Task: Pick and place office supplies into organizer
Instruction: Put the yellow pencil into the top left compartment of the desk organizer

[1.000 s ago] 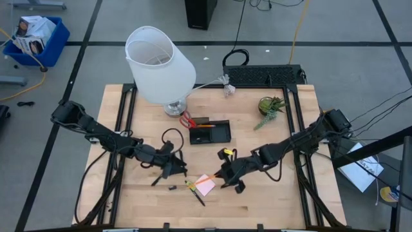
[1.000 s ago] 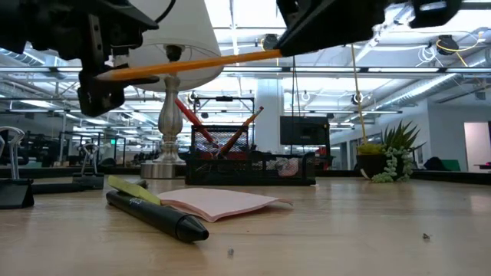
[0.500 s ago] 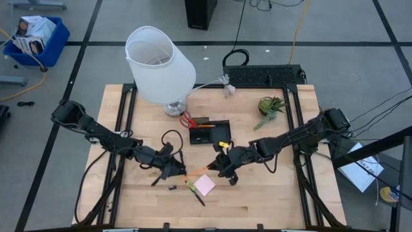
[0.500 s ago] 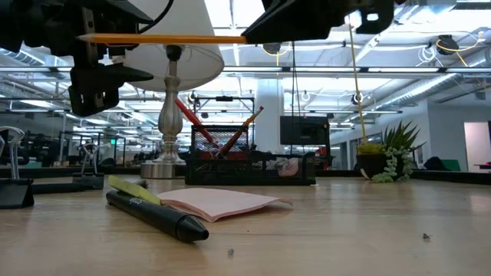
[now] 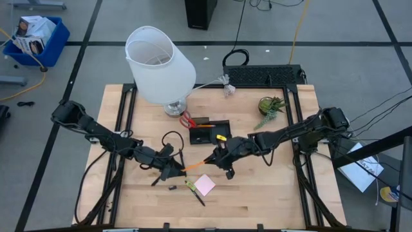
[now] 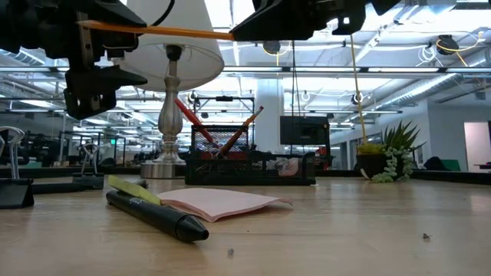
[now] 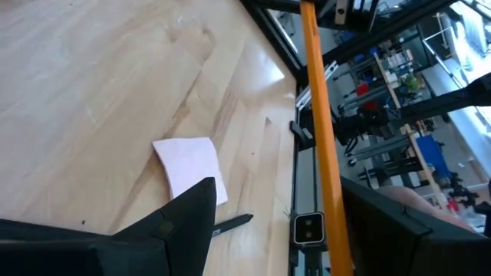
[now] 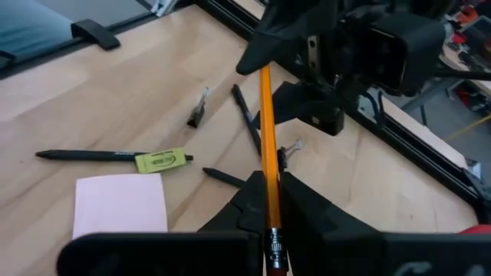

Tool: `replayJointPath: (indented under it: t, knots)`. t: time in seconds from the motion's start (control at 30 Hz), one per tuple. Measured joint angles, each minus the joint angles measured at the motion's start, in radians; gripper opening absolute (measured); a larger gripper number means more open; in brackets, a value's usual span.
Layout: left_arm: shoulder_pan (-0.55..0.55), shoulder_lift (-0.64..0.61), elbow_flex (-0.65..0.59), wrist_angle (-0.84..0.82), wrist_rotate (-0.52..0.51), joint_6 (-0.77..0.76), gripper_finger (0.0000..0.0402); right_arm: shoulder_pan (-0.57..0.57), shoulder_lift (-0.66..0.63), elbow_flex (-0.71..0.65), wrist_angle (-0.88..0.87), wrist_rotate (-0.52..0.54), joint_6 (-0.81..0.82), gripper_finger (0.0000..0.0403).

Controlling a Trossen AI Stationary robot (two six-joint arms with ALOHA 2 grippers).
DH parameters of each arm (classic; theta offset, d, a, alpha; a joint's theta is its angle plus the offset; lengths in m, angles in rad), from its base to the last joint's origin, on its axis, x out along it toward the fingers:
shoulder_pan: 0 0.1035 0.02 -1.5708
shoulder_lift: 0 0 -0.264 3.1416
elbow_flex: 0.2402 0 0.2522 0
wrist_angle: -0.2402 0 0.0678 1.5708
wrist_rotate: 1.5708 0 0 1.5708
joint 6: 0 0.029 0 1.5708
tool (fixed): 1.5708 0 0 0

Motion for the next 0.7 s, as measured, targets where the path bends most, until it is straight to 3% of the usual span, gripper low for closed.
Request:
replayJointPath:
  t: [0.23, 0.7]
  knots:
    - [0.002, 0.0, 0.0, -0.018, -0.003, -0.029, 0.0232, -0.003, 0.0, 0.0, 0.0, -0.003, -0.002, 0.0018]
    - [0.002, 0.0, 0.0, -0.013, -0.008, -0.021, 0.0048, -0.003, 0.072, -0.001, 0.036, -0.028, 0.001, 0.0018]
